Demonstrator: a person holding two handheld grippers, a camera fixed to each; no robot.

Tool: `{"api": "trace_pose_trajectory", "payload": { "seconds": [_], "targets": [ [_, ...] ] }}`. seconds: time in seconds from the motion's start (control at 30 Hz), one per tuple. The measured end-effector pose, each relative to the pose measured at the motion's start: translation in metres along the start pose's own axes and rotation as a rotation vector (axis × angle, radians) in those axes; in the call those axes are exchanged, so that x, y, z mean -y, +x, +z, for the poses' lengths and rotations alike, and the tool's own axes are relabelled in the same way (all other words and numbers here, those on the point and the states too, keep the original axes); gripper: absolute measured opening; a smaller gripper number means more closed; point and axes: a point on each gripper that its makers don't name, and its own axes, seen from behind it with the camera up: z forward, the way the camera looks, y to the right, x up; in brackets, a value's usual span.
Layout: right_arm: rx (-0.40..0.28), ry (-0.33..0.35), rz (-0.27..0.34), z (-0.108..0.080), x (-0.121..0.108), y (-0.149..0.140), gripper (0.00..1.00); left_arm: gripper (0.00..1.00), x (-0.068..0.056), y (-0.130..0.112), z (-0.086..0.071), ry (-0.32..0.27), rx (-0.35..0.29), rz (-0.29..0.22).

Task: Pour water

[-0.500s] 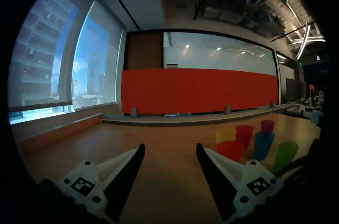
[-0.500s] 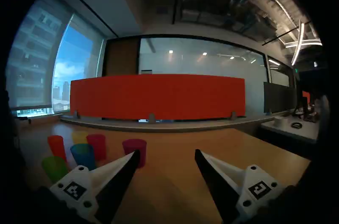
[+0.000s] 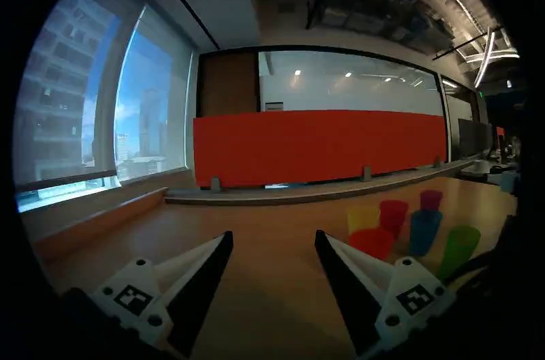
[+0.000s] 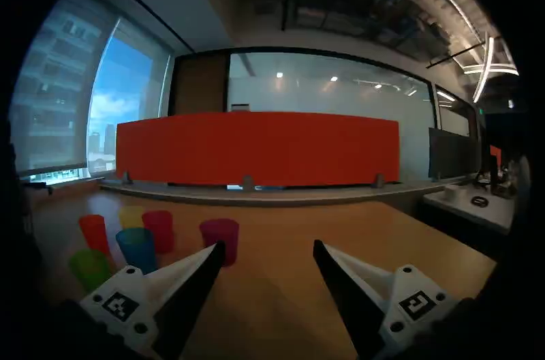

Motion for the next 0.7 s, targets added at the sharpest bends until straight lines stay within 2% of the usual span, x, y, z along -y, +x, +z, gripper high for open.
{"api": "trace_pose_trajectory", "payload": {
  "seconds": [0.17,0.37,0.57,0.7],
  "targets": [
    [-0.003,0.019,-0.013,0.001,0.001,0.027,1.00,0.89,0.000,0.020,0.002,-0.013,-0.001,-0.010],
    [-0.020,0.033,-0.025,0.002,-0.003,0.074,1.00,0.89,-0.001,0.057,0.006,-0.033,-0.009,-0.014],
    [-0.047,0.066,-0.011,0.005,-0.001,0.124,1.00,0.89,-0.010,0.091,0.011,-0.097,-0.002,-0.029],
    [-0.042,0.068,0.000,0.005,-0.005,0.149,1.00,0.89,-0.011,0.116,0.013,-0.126,-0.003,-0.026]
  ]
}}
